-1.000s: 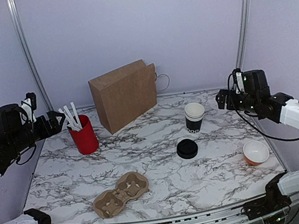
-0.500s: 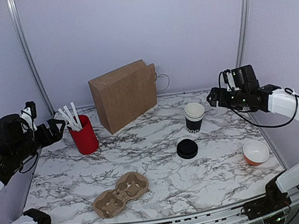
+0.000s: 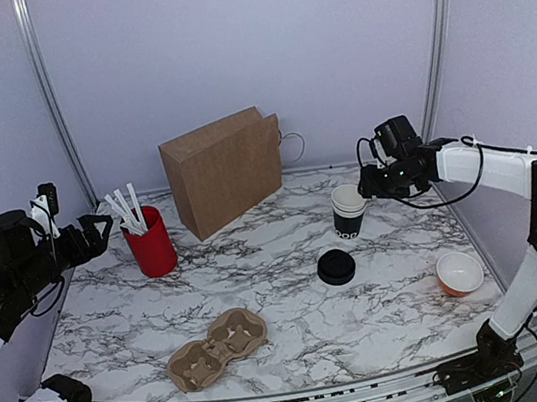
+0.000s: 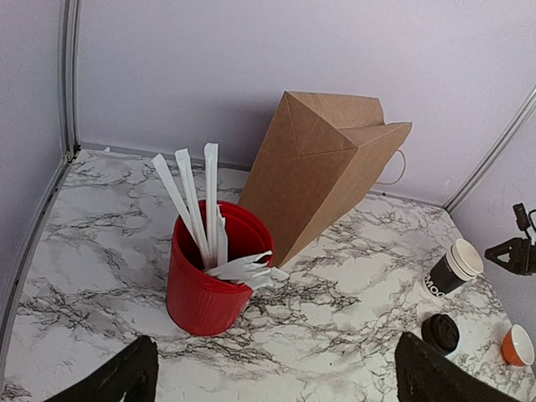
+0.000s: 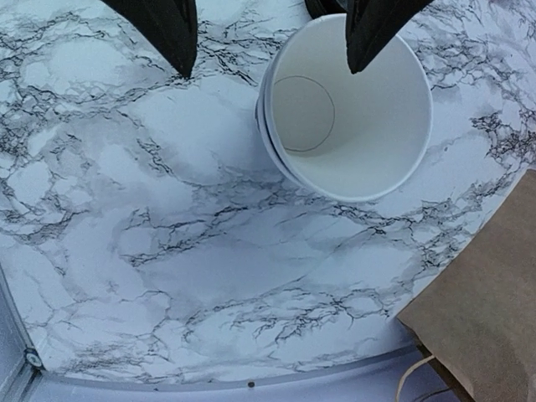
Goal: Pack the takeout coffee
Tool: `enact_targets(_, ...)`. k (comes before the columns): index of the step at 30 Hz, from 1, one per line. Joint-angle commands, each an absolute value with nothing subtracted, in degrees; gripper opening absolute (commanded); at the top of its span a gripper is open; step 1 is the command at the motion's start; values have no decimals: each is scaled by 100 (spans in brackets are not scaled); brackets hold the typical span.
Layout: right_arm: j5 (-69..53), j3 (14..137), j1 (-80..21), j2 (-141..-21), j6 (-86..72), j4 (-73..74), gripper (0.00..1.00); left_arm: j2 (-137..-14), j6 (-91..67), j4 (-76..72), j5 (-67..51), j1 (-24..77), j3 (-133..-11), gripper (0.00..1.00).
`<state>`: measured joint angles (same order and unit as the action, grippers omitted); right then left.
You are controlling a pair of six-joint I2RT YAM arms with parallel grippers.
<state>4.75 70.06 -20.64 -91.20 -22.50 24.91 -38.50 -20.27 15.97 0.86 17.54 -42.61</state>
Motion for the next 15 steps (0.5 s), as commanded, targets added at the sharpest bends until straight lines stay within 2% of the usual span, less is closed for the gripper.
enact_targets(1,594,7479,-2082,-9406,-2137,2661,56,-3793,-2003,1398,55,1748,-4225,99)
enact_targets(10,501,7690,-2083,-9835,-2275,2693,39,-3745,-1996,1406,36,1712,-4228,99)
enact_targets(15,504,7686,-2079,-9832,-2315,2698,25,-3794,-1995,1401,34,1701,-4228,99)
